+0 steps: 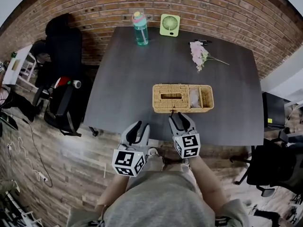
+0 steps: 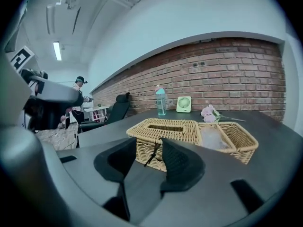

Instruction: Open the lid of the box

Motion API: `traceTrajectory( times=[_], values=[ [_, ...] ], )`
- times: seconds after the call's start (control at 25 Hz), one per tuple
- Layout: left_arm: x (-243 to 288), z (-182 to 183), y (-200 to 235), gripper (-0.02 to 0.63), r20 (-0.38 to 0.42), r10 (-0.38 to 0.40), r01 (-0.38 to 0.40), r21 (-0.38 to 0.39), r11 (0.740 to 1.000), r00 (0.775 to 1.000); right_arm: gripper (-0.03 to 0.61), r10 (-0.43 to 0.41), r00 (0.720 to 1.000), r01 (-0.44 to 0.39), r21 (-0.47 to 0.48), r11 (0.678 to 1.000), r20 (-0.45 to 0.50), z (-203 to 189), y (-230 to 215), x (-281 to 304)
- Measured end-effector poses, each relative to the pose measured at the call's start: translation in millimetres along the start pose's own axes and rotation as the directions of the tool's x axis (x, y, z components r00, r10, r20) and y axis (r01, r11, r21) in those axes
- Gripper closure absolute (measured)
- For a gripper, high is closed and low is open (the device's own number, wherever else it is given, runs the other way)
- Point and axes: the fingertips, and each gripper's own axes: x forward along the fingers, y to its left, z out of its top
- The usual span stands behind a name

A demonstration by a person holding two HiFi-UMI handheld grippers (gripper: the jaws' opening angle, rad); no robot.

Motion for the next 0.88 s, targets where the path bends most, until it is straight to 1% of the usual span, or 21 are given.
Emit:
traceTrajectory(
  times=[0.44, 0.52, 0.56, 0.6, 0.88],
  values=[
    [2.7, -10.8, 17.6, 0.499, -0.045, -0.014, 0.015, 0.010, 1.000, 0.999, 0.446, -0.054, 0.996, 0.054, -0.001, 0.999, -0.067, -28.6, -4.0, 30.6],
    [2.8, -11.6, 19.8, 0.499, -0.046, -0.013, 0.014, 0.011, 1.000, 0.999, 0.476, -0.076, 0.994, 0.075, -0.006, 0.997, -0.073, -32.0, -7.0, 32.7],
    [2.7, -11.7, 20.8, 0.499, -0.045, -0.013, 0.013, 0.010, 1.000, 0.999, 0.522, -0.088, 0.993, 0.087, -0.009, 0.996, -0.073, -32.8, -8.6, 33.0],
    [2.5, -11.8, 21.6, 0.499, -0.045, -0.012, 0.012, 0.009, 1.000, 0.999, 0.543, -0.097, 0.993, 0.096, -0.011, 0.995, -0.072, -33.2, -9.7, 32.9],
    [3.1, -11.6, 22.6, 0.499, -0.042, -0.018, 0.018, 0.011, 1.000, 0.999, 0.551, -0.103, 0.992, 0.103, -0.007, 0.995, -0.066, -31.5, -8.2, 30.4]
  ],
)
